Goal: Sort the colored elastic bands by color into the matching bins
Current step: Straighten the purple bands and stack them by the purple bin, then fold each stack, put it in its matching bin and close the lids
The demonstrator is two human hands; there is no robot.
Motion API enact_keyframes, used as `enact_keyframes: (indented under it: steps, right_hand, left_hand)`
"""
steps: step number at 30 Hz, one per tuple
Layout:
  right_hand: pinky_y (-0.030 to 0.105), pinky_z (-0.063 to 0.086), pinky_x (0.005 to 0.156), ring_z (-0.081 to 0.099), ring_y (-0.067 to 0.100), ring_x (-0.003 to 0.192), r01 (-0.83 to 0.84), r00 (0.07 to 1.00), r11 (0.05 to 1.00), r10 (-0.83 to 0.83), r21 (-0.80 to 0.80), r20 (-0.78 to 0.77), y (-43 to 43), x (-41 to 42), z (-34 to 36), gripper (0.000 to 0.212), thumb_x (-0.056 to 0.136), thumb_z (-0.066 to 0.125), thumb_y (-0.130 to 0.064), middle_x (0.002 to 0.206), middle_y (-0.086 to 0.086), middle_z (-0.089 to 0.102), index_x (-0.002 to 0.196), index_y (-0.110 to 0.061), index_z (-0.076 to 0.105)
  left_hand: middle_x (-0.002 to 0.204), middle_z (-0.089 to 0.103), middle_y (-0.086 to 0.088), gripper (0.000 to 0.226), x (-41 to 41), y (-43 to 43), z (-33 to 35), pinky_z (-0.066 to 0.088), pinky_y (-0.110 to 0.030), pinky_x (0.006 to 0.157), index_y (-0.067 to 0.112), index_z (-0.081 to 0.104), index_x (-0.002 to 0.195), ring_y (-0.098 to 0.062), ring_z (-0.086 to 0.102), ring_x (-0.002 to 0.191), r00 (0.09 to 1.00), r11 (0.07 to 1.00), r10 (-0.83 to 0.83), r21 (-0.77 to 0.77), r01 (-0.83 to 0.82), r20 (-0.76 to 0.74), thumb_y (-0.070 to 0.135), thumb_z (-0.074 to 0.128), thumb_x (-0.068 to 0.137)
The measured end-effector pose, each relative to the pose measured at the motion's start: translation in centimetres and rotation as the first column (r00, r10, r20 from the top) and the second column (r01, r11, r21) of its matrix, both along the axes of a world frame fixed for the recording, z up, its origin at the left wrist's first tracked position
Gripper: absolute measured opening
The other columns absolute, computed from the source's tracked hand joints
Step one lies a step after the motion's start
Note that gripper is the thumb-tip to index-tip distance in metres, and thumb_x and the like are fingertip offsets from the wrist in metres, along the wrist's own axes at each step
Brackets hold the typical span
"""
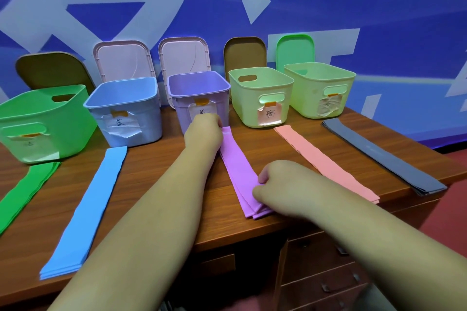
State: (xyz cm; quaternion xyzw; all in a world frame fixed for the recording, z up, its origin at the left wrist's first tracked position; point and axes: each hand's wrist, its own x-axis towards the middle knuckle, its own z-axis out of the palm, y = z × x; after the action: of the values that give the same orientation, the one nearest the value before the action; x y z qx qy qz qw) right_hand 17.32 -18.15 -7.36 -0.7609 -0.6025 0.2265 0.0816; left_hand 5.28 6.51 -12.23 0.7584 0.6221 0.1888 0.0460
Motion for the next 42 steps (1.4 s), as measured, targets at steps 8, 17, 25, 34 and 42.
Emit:
enact_keyframes:
  steps: [8, 17, 25, 34, 42]
  right_hand:
    - [0.042, 0.045, 0.091, 0.055, 0.029, 0.124, 0.031, 0.987, 0.999, -0.033, 0.018, 0.155, -0.1, -1.4, -0.9, 0.073, 0.092, 0.056, -0.071, 0.140, 0.007, 0.043, 0.144, -0.020, 0.048]
    - [0.042, 0.045, 0.100, 0.049, 0.032, 0.130, 0.075, 0.977, 0.994, -0.088, 0.075, 0.195, 0.4, -3.6, -2.4, 0.069, 0.091, 0.065, -0.054, 0.140, 0.012, 0.044, 0.141, -0.012, 0.041]
    - [0.042, 0.045, 0.100, 0.047, 0.033, 0.129, 0.111, 0.965, 0.987, -0.135, 0.116, 0.225, 0.3, -4.3, -2.9, 0.062, 0.092, 0.061, -0.050, 0.138, 0.013, 0.044, 0.137, -0.012, 0.042]
    - [0.042, 0.045, 0.100, 0.048, 0.032, 0.128, 0.119, 0.964, 0.983, -0.148, 0.138, 0.222, 0.4, -4.4, -3.2, 0.060, 0.092, 0.060, -0.049, 0.137, 0.012, 0.045, 0.136, -0.013, 0.043]
    - [0.044, 0.043, 0.103, 0.046, 0.034, 0.130, 0.058, 0.963, 0.976, -0.110, 0.210, 0.248, 1.3, -4.0, -2.4, 0.062, 0.093, 0.058, -0.054, 0.138, 0.011, 0.045, 0.138, -0.014, 0.045]
  left_hand:
    - [0.108, 0.065, -0.008, 0.032, 0.2, 0.0, -0.4, 0.061, -0.045, 0.081, 0.021, 0.075, 0.116, -0.033, 0.065, 0.095, 1.000, 1.000, 0.013, -0.017, -0.013, 0.017, 0.007, 0.062, 0.091]
    - [0.110, 0.065, -0.010, 0.031, 0.0, -0.2, -1.0, 0.055, -0.041, 0.074, 0.019, 0.075, 0.113, -0.032, 0.061, 0.089, 0.999, 0.998, -0.001, 0.061, -0.001, 0.035, 0.005, 0.057, 0.092]
    - [0.100, 0.058, -0.009, 0.026, 0.1, -0.5, -0.5, 0.054, -0.042, 0.073, 0.013, 0.071, 0.114, -0.032, 0.060, 0.088, 0.999, 1.000, 0.008, 0.015, -0.008, 0.037, 0.005, 0.058, 0.093]
    - [0.098, 0.058, -0.009, 0.020, -0.1, -0.3, -0.5, 0.049, -0.038, 0.070, 0.011, 0.070, 0.109, -0.030, 0.059, 0.085, 0.997, 1.000, 0.002, 0.006, -0.002, 0.078, 0.007, 0.059, 0.092]
    - [0.089, 0.063, -0.010, 0.017, -2.2, -1.2, 1.6, 0.049, -0.036, 0.070, 0.008, 0.074, 0.096, -0.032, 0.063, 0.084, 0.964, 0.992, 0.013, 0.115, -0.045, 0.267, 0.009, 0.057, 0.093]
